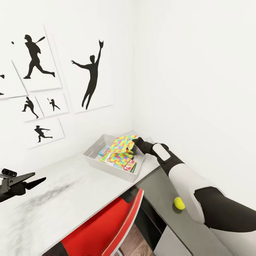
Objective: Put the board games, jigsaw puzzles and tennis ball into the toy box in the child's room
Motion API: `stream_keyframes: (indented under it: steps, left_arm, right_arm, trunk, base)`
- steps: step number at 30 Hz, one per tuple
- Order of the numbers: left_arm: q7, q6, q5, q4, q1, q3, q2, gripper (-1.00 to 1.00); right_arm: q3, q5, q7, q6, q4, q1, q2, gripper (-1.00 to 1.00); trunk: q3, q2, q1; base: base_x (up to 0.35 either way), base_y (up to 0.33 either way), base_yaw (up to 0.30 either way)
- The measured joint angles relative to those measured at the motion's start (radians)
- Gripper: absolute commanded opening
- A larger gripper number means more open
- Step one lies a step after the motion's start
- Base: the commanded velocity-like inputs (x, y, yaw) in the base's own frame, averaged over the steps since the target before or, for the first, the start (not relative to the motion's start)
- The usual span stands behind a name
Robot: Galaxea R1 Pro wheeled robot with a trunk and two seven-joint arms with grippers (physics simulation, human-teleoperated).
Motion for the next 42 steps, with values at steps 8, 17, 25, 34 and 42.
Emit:
stream_keyframes:
  steps: [8,17,25,34,42]
  left_arm:
    - [0.000,0.000,0.000,0.000,0.000,-0.001,0.000,1.00]
    - [0.000,0.000,-0.001,0.000,0.000,0.001,0.001,1.00]
    - [0.000,0.000,-0.002,0.000,0.000,0.001,0.002,1.00]
    - [0.000,0.000,-0.001,0.000,0.000,0.002,0.001,1.00]
    - [0.000,0.000,-0.002,0.000,0.000,0.002,0.001,1.00]
  right_arm:
    - [0.001,0.001,0.000,-0.006,0.000,0.000,0.000,-1.00]
    - [0.002,0.002,0.000,-0.006,-0.001,0.000,0.000,-1.00]
    - [0.003,0.003,0.000,-0.005,-0.009,-0.001,0.000,-1.00]
    - [0.003,0.003,-0.001,-0.006,-0.012,-0.001,0.000,-1.00]
    - [0.002,0.004,-0.006,-0.032,-0.013,-0.001,0.005,-1.00]
  trunk:
    - [-0.013,0.000,0.000]
    - [-0.028,0.000,0.000]
    - [-0.041,0.000,0.000]
    - [-0.056,0.000,0.000]
    - [-0.061,0.000,0.000]
  base:
    - [0.000,0.000,0.000]
    - [0.000,0.000,0.000]
    - [0.000,0.000,0.000]
    - [0.000,0.000,0.000]
    - [0.000,0.000,0.000]
